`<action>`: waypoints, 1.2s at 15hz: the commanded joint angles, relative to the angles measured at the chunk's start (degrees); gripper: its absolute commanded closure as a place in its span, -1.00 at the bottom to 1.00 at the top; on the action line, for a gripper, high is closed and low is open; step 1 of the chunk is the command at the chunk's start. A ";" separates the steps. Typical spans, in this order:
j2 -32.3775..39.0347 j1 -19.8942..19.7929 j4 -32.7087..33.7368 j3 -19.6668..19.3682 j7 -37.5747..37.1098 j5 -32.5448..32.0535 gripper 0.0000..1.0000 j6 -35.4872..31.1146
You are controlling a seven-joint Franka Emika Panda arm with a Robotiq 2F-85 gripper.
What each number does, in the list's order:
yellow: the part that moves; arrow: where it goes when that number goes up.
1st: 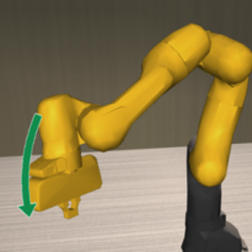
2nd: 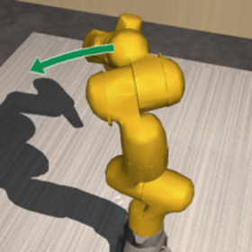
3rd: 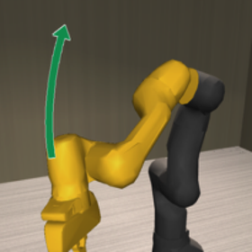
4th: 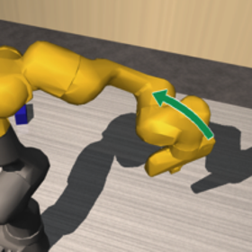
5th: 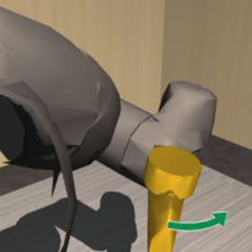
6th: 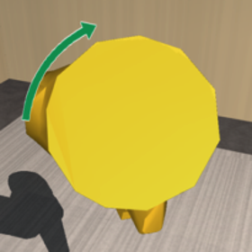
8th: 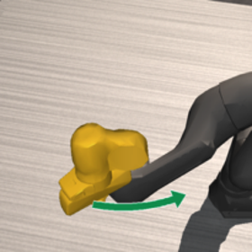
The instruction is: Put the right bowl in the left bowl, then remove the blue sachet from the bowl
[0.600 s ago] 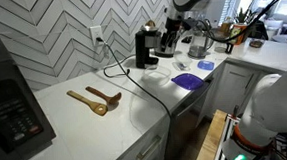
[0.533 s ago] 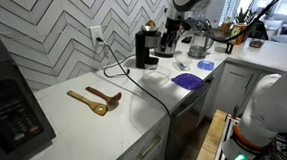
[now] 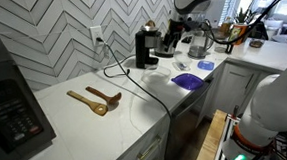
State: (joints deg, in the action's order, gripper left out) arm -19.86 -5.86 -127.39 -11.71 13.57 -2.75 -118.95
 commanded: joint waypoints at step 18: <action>30.80 -12.07 15.48 -6.41 -25.52 13.37 -0.36 -8.62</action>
State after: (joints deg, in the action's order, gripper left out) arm 7.93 -16.99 -114.72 -18.60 -10.77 7.31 -128.97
